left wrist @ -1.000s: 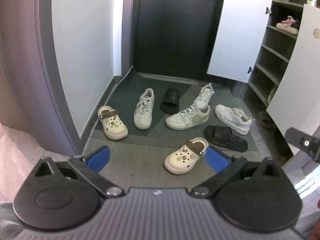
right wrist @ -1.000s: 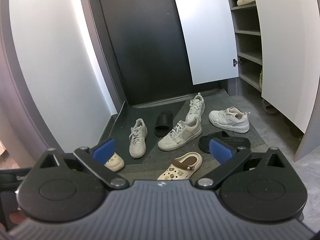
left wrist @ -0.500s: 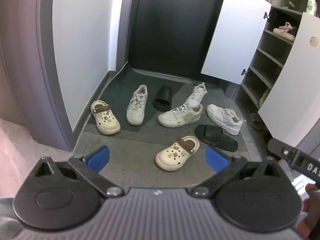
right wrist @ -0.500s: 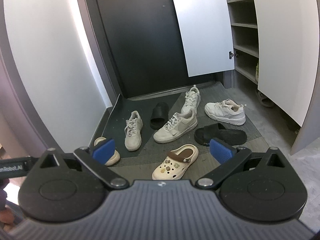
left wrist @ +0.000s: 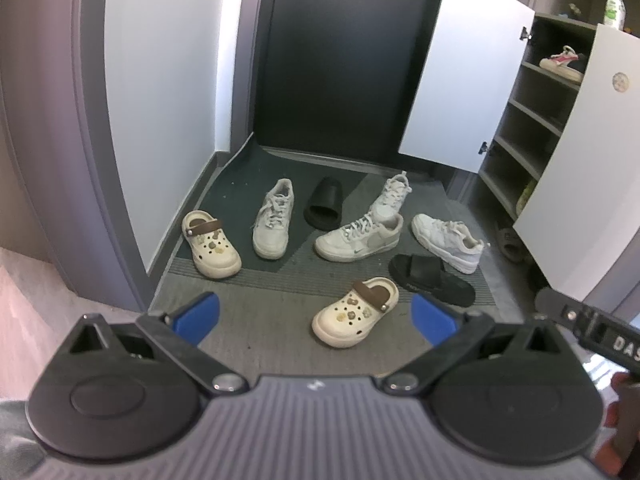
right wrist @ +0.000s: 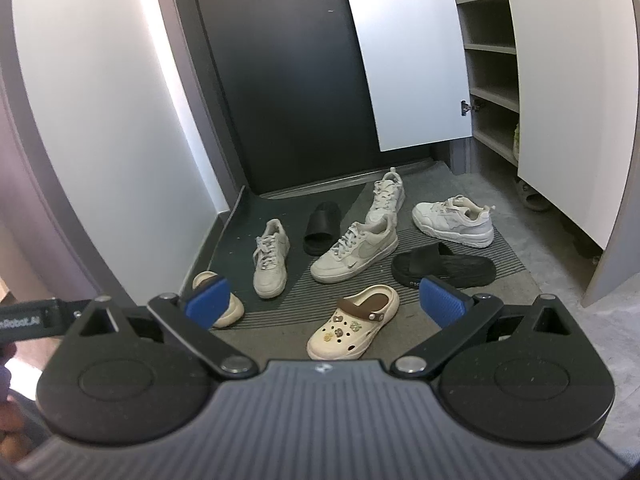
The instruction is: Organize scattered shoes
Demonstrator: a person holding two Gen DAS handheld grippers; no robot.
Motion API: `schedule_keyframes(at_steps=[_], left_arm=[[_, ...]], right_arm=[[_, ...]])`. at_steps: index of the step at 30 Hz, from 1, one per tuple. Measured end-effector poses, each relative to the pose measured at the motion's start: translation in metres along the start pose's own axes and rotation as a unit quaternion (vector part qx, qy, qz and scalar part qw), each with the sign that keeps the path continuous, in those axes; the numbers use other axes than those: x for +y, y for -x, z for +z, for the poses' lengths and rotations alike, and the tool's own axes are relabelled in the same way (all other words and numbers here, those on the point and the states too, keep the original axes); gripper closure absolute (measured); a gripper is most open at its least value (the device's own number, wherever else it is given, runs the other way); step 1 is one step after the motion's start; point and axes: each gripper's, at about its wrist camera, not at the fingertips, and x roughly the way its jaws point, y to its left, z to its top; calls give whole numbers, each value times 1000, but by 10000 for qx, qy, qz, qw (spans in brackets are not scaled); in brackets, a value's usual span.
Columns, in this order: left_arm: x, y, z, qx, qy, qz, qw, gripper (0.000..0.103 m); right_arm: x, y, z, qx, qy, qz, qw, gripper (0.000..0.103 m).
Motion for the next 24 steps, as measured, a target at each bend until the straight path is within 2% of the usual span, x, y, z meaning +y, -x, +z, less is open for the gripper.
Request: schedule_keyframes(at_steps=[4, 11, 24], left_arm=[[-1, 3, -1, -5, -4, 11, 10000, 0], [-2, 2, -7, 240, -25, -381, 9990, 0], [3, 4, -10, 319, 7, -673, 9972, 0]], right_arm=[[-8, 10, -1, -94, -202, 115, 9997, 0], [-7, 11, -4, -7, -91, -45, 9999, 0], [-8, 5, -2, 56, -175, -18, 9998, 0]])
